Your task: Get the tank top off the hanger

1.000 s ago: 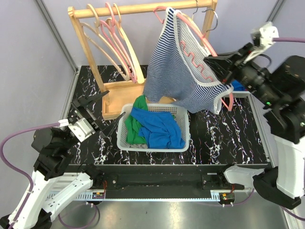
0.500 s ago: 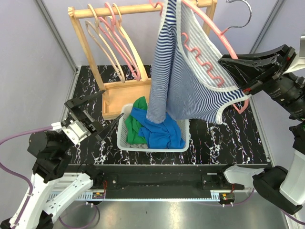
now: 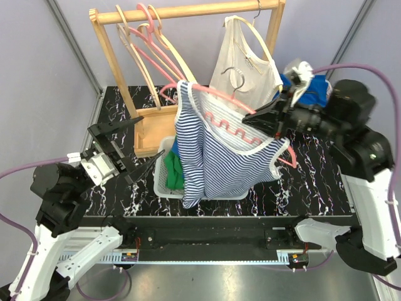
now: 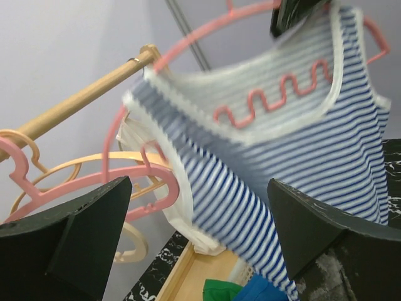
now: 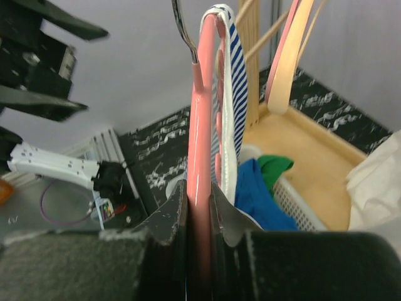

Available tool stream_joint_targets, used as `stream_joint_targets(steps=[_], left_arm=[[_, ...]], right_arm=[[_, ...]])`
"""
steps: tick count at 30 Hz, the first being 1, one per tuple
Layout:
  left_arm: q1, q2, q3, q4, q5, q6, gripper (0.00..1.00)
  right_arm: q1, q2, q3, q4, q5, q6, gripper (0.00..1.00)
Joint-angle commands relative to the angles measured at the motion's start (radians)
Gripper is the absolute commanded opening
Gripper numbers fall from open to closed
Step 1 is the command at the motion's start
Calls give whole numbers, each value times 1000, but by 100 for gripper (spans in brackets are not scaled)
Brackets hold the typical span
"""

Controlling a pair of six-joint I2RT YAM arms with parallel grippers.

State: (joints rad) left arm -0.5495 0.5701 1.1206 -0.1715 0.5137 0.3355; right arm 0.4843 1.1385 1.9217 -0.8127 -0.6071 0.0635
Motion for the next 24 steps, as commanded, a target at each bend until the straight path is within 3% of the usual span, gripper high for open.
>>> stream_joint_targets(steps=[1,15,24], left_arm=[[3,54,67,3,97,-12,99],[2,212,131,-2,129,-93,99],[-17,202,99,-17,31,-112,99]], right_arm=[[7,-23,-85,61,-81,-59,0],[8,-39,-142,-23,-218,-186,0],[11,-34,-116,-40,-146,-229,0]])
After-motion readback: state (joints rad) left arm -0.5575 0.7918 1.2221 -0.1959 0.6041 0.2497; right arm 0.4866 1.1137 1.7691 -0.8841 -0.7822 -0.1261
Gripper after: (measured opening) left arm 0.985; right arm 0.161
